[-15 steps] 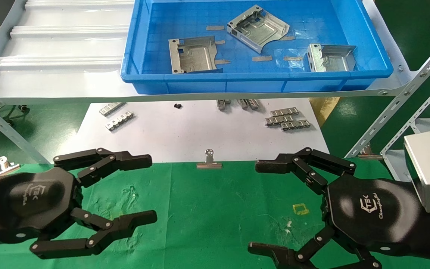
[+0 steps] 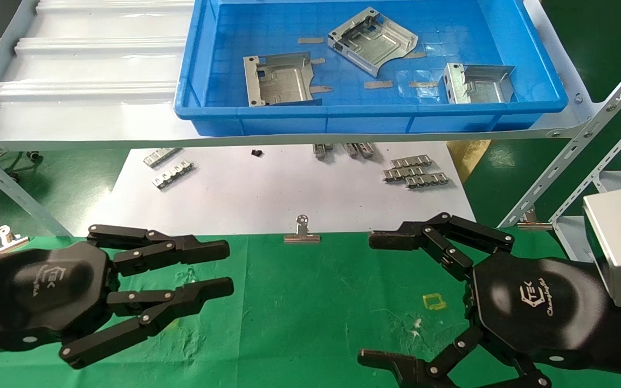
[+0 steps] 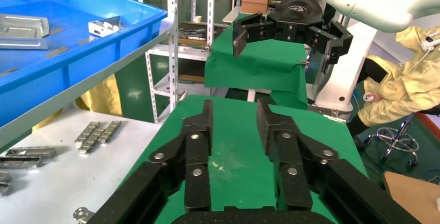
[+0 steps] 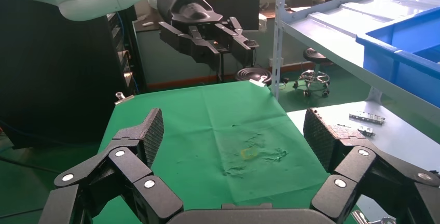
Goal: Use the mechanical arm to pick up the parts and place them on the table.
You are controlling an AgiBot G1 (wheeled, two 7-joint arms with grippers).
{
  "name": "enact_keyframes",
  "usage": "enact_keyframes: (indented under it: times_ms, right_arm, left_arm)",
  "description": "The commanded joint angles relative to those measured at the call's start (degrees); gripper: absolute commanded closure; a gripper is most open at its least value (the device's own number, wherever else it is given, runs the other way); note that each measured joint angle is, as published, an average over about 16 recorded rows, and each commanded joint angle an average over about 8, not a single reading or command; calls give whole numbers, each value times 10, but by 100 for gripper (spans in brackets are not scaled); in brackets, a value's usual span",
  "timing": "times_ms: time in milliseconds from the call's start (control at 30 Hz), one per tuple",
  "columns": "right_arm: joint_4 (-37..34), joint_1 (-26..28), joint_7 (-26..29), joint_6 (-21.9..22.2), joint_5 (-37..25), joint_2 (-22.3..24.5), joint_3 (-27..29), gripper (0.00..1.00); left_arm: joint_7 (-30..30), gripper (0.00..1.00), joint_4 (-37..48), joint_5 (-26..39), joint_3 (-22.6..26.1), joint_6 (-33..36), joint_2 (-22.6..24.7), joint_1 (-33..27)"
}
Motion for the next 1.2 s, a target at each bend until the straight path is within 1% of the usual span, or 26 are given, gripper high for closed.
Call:
enact_keyframes:
  times_ms: [33, 1200]
  right_arm:
    - [0, 0, 0, 0, 0, 0, 0, 0]
    - [0, 0, 0, 0, 0, 0, 0, 0]
  left_arm:
    - [0, 100, 0, 0, 0, 0, 0, 0]
    - [0, 100, 0, 0, 0, 0, 0, 0]
